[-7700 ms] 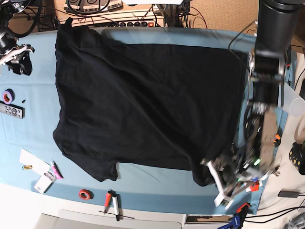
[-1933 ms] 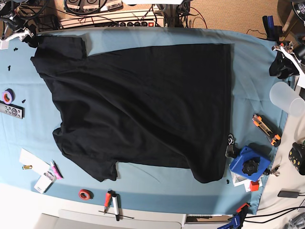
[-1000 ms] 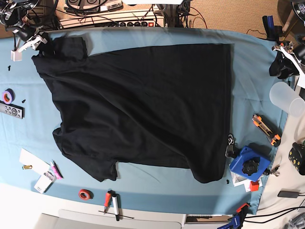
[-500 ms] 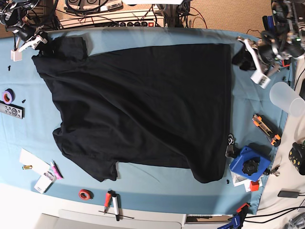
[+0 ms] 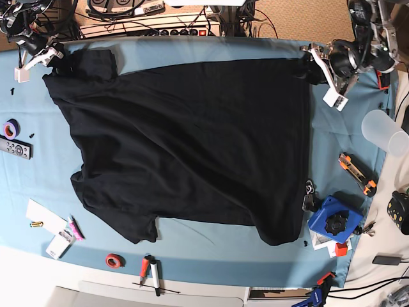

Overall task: Layout the t-shirt on the table in an organized manner, then fold the t-shirt properly
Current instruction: 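Move the left gripper to the shirt's opposite corner and grasp it, then pull both grasped corners apart with both grippers to smooth the shirt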

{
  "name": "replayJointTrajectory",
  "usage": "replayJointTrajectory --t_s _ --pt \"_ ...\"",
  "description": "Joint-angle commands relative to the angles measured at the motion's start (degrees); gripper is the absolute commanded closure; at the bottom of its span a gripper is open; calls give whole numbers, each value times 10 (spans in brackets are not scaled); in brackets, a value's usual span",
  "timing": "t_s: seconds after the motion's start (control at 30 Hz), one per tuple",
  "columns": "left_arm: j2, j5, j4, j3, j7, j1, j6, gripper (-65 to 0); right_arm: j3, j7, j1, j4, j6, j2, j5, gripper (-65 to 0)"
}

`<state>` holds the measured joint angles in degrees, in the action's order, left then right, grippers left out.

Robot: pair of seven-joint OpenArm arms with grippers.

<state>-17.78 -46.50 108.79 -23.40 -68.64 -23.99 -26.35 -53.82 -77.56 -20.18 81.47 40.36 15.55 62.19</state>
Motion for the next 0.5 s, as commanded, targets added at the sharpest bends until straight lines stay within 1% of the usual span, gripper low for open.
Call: replayJointTrajectory --t_s 0.0,0.07,0.2,0.33,0.47 --pt "-5 -2 7 -3 5 -3 7 -292 1 -24 -6 2 -4 7 -31 -122" --pt "-4 5 7 -3 5 -14 14 -292 1 -24 -6 2 -4 7 -31 -122" --pt "2 -11 7 -3 6 -46 26 -292 1 -24 -6 2 -4 7 -31 -122" --pt "24 -10 7 -3 14 -57 26 -290 1 -24 -6 2 -4 7 -19 -122" --pt "44 -10 7 -3 40 -57 26 -290 1 -24 -6 2 -4 7 -1 -122"
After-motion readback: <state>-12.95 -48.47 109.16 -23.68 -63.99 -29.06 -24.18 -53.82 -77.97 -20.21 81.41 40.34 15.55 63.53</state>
